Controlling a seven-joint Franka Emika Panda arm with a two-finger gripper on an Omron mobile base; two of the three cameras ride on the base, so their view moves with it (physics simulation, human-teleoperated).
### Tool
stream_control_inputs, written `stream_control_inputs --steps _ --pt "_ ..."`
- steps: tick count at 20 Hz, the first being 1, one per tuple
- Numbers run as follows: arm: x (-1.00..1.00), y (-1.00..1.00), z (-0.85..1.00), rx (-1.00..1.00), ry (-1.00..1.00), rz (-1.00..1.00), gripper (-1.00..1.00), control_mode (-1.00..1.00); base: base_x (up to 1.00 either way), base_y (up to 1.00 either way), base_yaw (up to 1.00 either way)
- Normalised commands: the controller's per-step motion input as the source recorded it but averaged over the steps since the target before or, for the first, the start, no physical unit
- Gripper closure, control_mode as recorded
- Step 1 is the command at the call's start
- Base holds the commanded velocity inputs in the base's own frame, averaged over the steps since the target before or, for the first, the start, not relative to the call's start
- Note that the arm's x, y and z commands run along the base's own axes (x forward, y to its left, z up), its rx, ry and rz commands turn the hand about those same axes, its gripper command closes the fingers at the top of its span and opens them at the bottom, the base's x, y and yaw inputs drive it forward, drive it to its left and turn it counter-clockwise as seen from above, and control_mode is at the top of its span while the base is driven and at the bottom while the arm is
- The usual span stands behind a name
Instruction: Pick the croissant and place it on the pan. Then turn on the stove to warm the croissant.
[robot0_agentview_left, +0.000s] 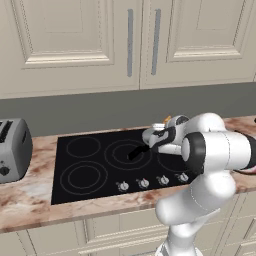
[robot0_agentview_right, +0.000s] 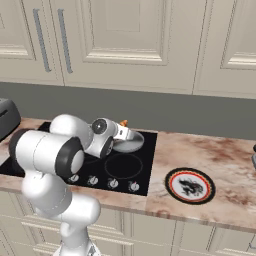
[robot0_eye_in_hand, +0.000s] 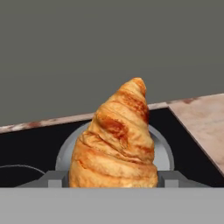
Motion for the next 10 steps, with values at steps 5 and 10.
stream_control_inputs --steps 5,10 --pt "0.08 -0.02 -0.14 0.0 0.0 0.01 1.0 -1.0 0.0 0.0 0.0" --pt "0.09 -0.04 -0.19 0.0 0.0 0.01 1.0 -1.0 0.0 0.0 0.0"
